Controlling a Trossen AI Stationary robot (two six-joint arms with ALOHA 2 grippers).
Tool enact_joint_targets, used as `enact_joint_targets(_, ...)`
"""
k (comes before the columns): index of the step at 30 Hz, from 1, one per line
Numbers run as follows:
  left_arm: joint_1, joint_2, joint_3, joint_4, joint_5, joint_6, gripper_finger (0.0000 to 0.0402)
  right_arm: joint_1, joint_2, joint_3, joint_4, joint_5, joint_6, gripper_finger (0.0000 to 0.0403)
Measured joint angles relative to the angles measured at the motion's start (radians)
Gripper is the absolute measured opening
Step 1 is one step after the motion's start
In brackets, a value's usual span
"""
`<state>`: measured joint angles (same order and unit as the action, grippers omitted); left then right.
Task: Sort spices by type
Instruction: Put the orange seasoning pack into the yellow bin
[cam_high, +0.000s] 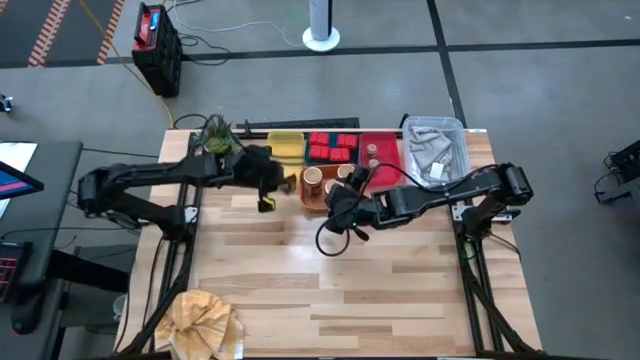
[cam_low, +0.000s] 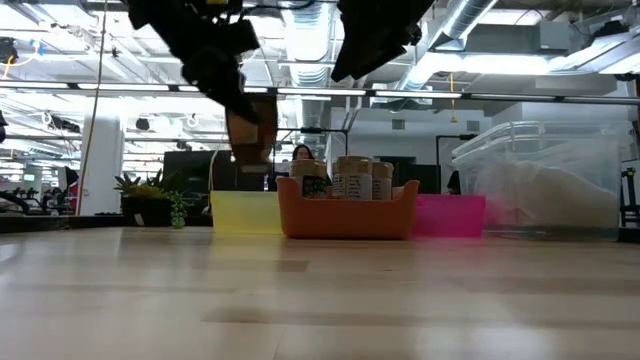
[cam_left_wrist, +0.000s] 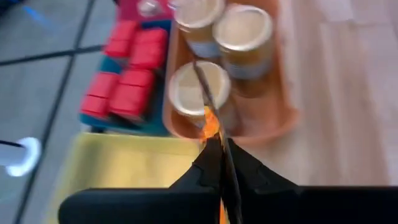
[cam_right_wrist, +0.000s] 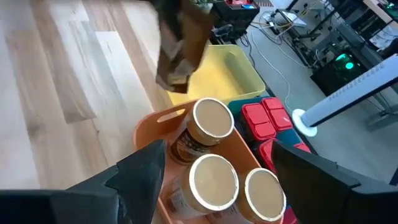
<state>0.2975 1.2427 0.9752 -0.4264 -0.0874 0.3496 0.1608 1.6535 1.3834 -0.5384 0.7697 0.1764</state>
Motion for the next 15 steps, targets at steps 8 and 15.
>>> enact_joint_targets(8, 0.151, 0.010, -0.002, 0.122, -0.018, 0.220, 0.0000, 0.000, 0.000, 0.000, 0.000, 0.022, 0.000, 0.0321)
enact_joint_targets(15, 0.290, 0.153, -0.010, 0.159, 0.023, 0.273, 0.0000, 0.000, 0.000, 0.000, 0.000, 0.022, 0.001, 0.0321)
